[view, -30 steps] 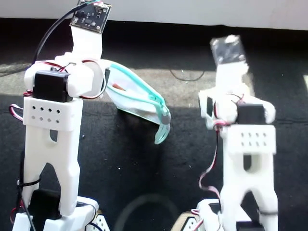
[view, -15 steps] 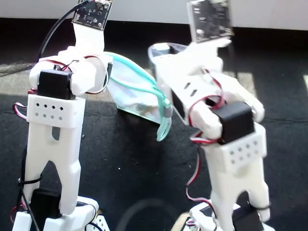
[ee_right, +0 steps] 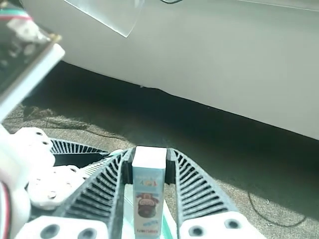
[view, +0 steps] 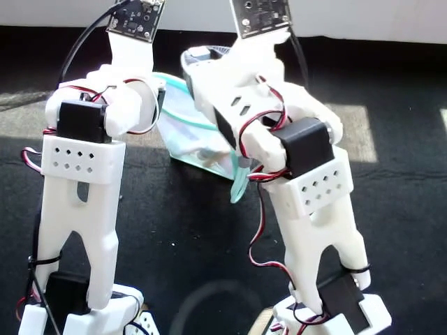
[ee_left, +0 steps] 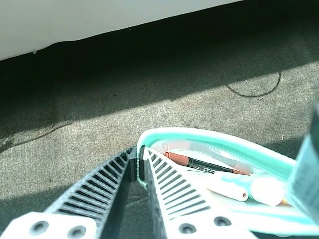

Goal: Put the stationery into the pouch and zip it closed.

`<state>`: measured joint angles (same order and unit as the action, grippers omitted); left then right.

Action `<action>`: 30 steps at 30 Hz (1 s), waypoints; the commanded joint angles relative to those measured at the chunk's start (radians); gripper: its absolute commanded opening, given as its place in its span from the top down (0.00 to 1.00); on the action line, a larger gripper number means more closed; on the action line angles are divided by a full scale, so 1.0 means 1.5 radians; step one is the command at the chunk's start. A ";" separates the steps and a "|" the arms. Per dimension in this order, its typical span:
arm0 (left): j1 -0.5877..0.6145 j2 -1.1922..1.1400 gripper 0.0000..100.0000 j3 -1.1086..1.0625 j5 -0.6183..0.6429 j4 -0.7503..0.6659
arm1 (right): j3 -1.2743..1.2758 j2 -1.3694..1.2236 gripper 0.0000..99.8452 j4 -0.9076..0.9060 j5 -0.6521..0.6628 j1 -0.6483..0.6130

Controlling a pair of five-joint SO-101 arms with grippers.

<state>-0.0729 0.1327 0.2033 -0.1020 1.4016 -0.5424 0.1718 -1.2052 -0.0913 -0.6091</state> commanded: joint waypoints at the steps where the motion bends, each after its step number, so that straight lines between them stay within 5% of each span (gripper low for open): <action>1: 0.008 -0.011 0.99 -0.012 0.002 -0.007 | -0.022 -0.009 0.99 0.018 -0.004 -0.021; 17: 0.009 -0.011 0.99 -0.016 0.001 -0.018 | -0.021 -0.143 0.99 0.012 -0.001 0.062; 25: 0.009 -0.011 0.99 -0.016 0.001 -0.021 | -0.026 -0.146 0.99 -0.064 0.001 0.039; 30: 0.009 -0.011 0.99 -0.016 0.001 -0.021 | -0.024 -0.147 0.90 -0.109 0.023 0.039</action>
<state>-0.0760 0.1327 0.2018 -0.1020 1.3709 -0.5838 -0.0445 -1.3157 -0.0867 -0.5539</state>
